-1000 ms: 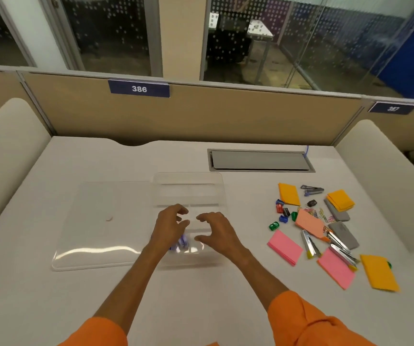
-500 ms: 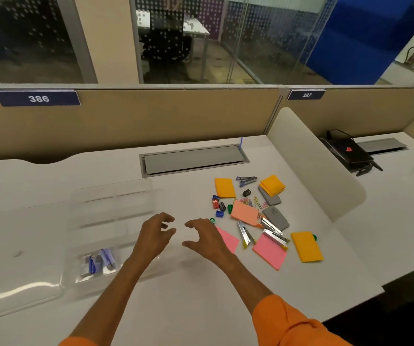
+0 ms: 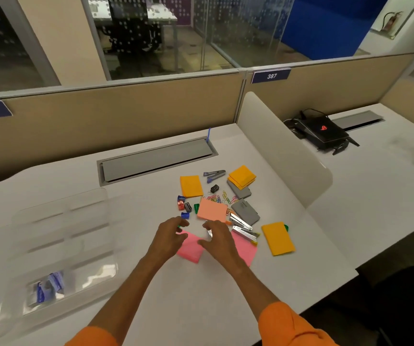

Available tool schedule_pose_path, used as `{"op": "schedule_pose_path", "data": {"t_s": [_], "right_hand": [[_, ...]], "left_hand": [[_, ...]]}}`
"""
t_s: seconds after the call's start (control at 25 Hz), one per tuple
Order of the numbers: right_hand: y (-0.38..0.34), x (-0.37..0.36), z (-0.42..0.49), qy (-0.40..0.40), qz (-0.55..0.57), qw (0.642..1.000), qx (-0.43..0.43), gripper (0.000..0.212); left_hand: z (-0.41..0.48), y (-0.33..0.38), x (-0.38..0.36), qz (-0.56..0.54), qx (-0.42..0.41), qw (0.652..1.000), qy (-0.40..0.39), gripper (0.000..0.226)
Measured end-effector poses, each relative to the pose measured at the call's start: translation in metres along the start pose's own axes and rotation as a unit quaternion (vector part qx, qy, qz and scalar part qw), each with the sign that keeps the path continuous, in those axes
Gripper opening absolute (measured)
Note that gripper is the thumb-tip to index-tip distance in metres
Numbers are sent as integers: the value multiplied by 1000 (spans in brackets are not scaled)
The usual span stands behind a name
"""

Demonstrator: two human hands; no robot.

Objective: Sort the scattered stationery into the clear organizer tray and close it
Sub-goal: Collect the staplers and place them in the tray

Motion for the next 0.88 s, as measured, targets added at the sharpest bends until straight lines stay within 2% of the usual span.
{"op": "schedule_pose_path", "data": {"t_s": [0.32,0.48,0.64,0.76,0.88], "right_hand": [[22,-3,11,70,-53,993,-73,55],[25,-8,17,57,-95,990,-85,51],[28,-5,18,42,-83,992,-82,35],[31,1,15,37,-70,995,-56,26],[33,9,7,25,-56,998,13,26]], "left_hand": [[23,19,-29,31,-28,998,-38,42],[32,19,-31,39,-29,998,-47,42],[39,16,-29,50,-40,996,-54,43],[38,18,-32,115,-104,985,-80,48],[36,30,-40,231,-252,934,-102,64]]}}
Point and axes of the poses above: each hand's wrist, its own z-axis towards the middle knuckle, its own x-axis out of the back of the hand, y = z × x, the point moved 1 cm from there along z, towards the middle knuckle
